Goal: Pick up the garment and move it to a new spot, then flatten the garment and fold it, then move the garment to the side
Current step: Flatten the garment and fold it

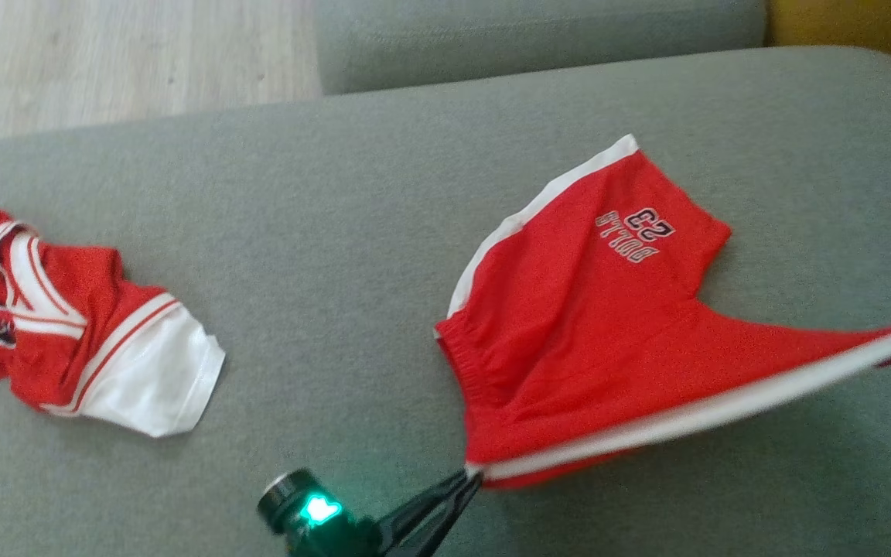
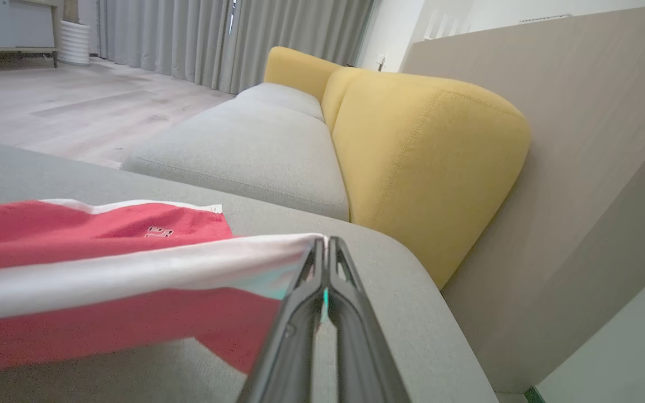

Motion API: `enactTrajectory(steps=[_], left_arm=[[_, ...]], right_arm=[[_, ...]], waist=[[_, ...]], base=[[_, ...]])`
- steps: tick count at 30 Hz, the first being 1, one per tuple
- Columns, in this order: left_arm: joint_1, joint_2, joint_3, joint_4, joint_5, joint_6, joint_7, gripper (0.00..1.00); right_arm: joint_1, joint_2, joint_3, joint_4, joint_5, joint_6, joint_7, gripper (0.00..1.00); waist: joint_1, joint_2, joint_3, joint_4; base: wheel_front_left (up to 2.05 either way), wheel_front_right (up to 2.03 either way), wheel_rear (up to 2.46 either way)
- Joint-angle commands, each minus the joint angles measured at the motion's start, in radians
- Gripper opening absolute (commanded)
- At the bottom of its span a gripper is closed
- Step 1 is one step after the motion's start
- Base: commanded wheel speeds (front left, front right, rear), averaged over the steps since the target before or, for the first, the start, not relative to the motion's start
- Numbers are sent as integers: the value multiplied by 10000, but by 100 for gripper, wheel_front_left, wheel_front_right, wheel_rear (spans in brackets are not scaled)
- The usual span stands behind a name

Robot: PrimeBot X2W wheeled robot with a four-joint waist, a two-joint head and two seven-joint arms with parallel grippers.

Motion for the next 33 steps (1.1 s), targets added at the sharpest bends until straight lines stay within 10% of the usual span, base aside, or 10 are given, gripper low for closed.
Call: enactTrajectory(steps=[1,13,33], left_arm=[[-568,-51,446,-239,-187,-61,-22,0],[-2720,-1843,343,947,-3495,-312,-22,0],[-3327,-2561,1343,2241,-3103,-315,-22,0]], right_arm=[[-630,-432,-32,-328,21,65,49,0],[-4978,-1809,1695,2405,466,65,827,0],[-10123,-1233,5871,8708,1551,65,-749,0]], waist=[[1,-1,244,229],[1,-1,1448,1223],[1,-1,2381,1558]], base=[[0,0,0],[0,0,0],[0,0,0]])
